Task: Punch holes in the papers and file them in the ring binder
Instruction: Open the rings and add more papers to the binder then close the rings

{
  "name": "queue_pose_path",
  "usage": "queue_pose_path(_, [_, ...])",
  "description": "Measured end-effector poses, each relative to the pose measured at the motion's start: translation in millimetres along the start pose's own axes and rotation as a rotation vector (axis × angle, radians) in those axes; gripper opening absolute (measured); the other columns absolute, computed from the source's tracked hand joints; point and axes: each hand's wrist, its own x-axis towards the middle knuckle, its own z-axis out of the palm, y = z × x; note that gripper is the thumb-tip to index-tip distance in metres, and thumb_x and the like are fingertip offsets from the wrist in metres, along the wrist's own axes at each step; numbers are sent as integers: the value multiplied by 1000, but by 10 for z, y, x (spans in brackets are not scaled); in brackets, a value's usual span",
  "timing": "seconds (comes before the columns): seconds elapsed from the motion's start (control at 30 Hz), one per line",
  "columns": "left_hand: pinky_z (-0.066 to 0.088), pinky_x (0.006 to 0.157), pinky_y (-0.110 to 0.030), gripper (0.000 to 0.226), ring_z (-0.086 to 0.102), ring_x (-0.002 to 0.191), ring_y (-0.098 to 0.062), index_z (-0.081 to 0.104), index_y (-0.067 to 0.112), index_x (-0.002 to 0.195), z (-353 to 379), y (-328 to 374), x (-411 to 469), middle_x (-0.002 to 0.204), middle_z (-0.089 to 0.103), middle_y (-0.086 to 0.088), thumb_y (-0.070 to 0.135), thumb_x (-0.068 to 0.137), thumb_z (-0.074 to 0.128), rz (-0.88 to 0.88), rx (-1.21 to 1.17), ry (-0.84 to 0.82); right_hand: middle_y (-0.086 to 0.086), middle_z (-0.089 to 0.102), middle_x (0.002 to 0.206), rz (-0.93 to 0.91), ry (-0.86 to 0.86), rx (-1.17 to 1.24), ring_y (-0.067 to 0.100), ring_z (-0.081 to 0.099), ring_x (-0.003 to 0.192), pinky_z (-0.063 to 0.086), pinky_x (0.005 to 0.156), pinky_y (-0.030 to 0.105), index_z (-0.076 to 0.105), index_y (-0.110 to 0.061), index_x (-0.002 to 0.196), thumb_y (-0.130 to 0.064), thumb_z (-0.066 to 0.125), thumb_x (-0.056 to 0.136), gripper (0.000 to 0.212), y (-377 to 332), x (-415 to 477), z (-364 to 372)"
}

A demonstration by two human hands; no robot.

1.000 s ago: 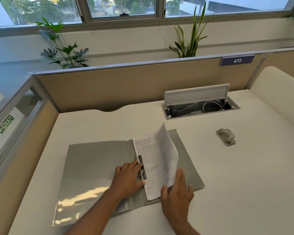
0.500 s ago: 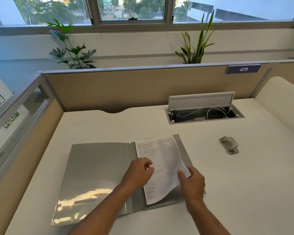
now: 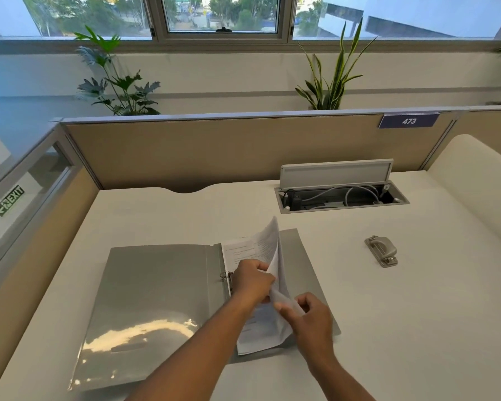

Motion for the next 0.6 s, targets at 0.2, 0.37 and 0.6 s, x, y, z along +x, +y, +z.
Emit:
queue_pose_path(0.2, [67, 70, -38, 16, 77, 78, -22, 75, 16, 85, -204, -113, -18, 90, 77, 0, 16, 82, 91, 22, -20, 137, -9, 71, 96, 40, 30, -13, 12, 70, 81, 54, 65, 17, 61, -26, 104, -42, 83, 83, 35, 20, 30, -69])
queue_pose_path(0.37, [69, 78, -49, 36, 80, 83, -26, 73, 9, 90, -389, -229, -63, 93, 80, -5, 24, 70, 100, -18, -137, 119, 1, 60, 129, -41, 161, -327, 26, 61, 117, 53, 99, 51, 55, -23, 128, -43, 78, 87, 51, 120, 47, -127])
queue_pose_path(0.6, [68, 82, -49, 45, 80, 89, -31, 75, 7, 98, -468, -339, -133, 97, 83, -8, 48, 85, 85, -87, -303, 62, -4, 61, 132, -49, -160, 34, 12, 64, 110, 59, 92, 36, 43, -24, 149, -89, 46, 74, 99, -140, 20, 2])
